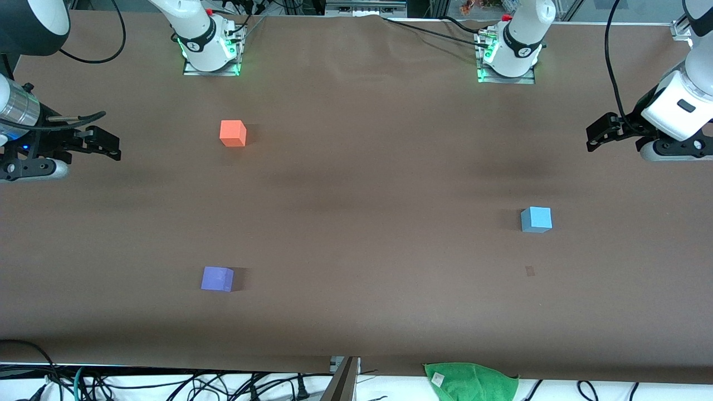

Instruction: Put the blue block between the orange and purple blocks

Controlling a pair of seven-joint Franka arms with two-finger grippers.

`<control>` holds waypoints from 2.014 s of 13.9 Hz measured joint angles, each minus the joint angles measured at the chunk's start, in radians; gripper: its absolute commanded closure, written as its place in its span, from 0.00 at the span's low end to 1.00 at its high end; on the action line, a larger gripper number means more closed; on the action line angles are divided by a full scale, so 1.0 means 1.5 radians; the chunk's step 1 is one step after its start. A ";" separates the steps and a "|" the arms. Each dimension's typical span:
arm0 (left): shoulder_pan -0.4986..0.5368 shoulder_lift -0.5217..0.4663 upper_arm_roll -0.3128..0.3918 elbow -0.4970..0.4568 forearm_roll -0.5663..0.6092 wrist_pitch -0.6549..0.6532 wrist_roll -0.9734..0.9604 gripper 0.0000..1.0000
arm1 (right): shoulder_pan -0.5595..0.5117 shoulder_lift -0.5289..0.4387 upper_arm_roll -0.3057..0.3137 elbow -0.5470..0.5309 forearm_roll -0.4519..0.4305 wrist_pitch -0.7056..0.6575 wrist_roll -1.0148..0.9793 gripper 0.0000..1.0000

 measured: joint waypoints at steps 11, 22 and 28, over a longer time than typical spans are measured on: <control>0.001 0.006 0.001 0.005 0.000 0.000 0.007 0.00 | 0.000 0.000 0.000 0.000 0.000 0.000 0.000 0.00; 0.001 0.015 0.001 0.008 0.000 0.000 0.007 0.00 | 0.000 0.001 0.000 0.000 0.000 0.000 0.000 0.00; 0.001 0.017 0.001 0.009 0.000 -0.010 0.007 0.00 | 0.000 0.001 0.000 0.000 0.000 0.000 0.000 0.00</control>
